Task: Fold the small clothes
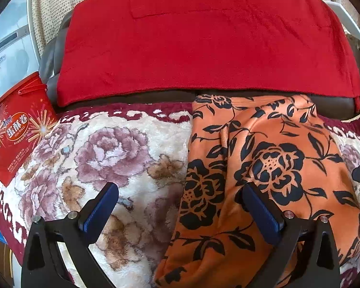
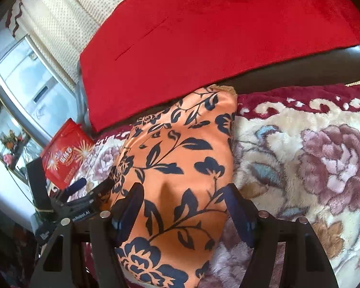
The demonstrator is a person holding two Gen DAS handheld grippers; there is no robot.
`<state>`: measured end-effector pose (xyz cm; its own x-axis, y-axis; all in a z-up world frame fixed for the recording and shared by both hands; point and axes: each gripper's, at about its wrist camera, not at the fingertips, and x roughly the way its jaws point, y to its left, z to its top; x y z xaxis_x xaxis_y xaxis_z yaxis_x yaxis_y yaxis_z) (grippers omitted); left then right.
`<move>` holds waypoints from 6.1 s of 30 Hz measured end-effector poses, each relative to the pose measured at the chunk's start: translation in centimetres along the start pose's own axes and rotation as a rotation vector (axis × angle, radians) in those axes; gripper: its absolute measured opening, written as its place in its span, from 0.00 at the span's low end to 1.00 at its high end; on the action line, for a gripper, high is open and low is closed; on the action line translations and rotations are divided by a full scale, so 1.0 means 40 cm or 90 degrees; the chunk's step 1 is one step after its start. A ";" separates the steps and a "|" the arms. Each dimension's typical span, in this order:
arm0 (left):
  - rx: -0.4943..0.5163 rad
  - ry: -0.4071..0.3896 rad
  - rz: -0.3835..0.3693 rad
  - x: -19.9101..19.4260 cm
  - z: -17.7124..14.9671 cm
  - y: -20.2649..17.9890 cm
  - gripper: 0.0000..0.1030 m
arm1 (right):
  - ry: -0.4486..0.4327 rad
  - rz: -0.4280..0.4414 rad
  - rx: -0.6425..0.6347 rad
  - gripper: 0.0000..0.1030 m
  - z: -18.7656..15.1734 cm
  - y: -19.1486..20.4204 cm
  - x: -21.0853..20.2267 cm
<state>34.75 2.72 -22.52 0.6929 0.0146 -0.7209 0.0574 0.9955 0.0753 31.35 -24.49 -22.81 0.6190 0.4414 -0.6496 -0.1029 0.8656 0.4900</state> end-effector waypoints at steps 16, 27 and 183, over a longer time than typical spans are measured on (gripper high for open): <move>-0.190 0.101 -0.231 0.056 0.006 0.126 1.00 | 0.006 0.046 0.139 0.71 0.034 -0.112 0.007; -0.253 0.228 -0.354 0.145 -0.030 0.088 1.00 | 0.045 0.117 0.226 0.74 0.044 -0.191 0.057; 0.064 -0.074 -0.097 -0.373 -0.114 -0.209 0.88 | -0.105 -0.183 -0.041 0.60 -0.069 0.075 -0.485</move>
<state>20.64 -5.40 -15.53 0.7486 -0.1525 -0.6453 0.2356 0.9708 0.0439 16.89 -29.80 -10.34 0.7465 0.1381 -0.6509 0.0484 0.9644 0.2602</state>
